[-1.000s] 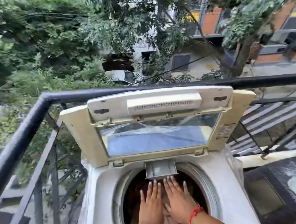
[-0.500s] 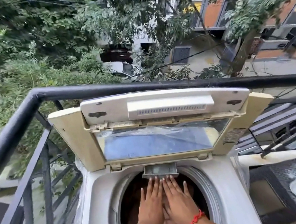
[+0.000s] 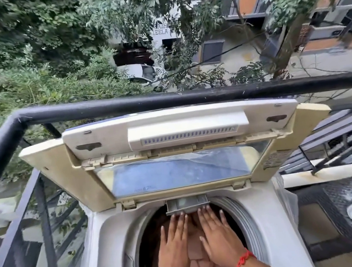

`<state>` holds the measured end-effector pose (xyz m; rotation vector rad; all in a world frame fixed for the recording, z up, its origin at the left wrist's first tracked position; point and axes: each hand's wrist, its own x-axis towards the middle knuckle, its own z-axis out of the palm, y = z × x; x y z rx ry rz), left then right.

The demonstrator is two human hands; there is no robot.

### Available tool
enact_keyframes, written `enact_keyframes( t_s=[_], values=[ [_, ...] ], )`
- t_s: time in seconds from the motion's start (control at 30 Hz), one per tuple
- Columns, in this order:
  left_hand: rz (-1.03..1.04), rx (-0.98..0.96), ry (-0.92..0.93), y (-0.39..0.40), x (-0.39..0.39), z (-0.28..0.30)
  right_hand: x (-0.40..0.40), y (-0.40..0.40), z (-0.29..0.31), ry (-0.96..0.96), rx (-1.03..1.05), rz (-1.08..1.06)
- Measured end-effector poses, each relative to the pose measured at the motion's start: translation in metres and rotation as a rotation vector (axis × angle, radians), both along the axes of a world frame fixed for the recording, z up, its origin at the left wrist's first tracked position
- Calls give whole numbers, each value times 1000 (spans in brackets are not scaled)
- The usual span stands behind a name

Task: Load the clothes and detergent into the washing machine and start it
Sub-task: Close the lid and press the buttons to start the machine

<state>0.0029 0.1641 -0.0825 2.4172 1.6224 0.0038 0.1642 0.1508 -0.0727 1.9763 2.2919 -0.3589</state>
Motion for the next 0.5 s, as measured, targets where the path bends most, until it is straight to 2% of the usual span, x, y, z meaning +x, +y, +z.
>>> enact_keyframes(
  t_s=[0.17, 0.27, 0.5],
  values=[
    [47, -168, -5, 10, -13, -4, -13, 4, -8, 4, 107, 49],
    [10, -184, -41, 18, -16, -8, -14, 18, -4, 20, 43, -35],
    [25, -266, -25, 33, 2, -2, -14, 30, -11, 73, -152, -46]
  ],
)
